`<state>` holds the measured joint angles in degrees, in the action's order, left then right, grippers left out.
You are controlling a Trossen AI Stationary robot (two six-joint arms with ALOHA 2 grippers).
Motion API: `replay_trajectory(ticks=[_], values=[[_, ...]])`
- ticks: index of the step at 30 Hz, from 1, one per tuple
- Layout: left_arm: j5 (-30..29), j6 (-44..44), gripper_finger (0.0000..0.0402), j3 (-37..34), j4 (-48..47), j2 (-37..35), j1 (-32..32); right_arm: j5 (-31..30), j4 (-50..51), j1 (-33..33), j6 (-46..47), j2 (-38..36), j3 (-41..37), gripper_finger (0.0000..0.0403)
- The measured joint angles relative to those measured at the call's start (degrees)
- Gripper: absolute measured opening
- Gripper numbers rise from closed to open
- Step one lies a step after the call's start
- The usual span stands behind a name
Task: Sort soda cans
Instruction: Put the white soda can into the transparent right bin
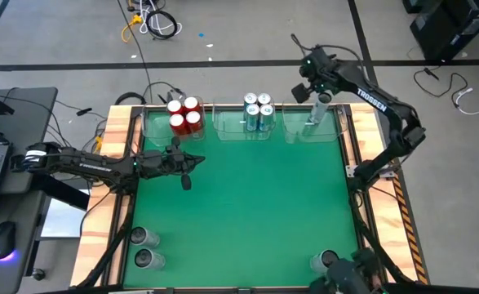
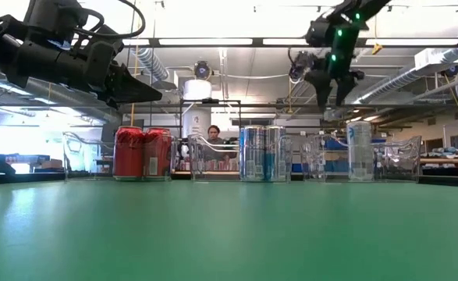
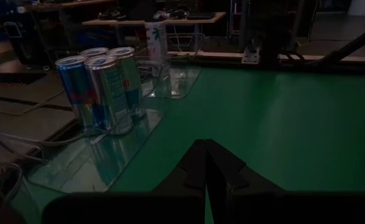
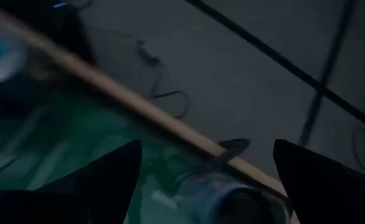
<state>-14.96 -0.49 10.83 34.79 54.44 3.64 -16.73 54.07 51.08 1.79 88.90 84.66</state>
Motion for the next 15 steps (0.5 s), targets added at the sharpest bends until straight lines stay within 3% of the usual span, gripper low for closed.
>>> replay_trajectory(ticks=[5,8,11,15], values=[[0.0,0.6,0.0005,0.0,0.0,0.0,0.0,12.1,11.4,-6.4,-4.2,-0.1,6.0,0.0345],[0.0,1.2,0.0005,0.0,0.0,0.0,0.0,15.4,17.0,-12.2,-4.2,-0.1,8.5,0.0323],[0.0,1.0,0.0005,0.0,0.0,0.0,0.0,15.7,21.5,-19.3,-1.7,-0.1,9.3,0.0276],[0.0,1.3,0.0005,0.0,0.0,0.0,0.0,14.8,25.7,-28.9,2.1,-0.1,9.3,0.0182]])
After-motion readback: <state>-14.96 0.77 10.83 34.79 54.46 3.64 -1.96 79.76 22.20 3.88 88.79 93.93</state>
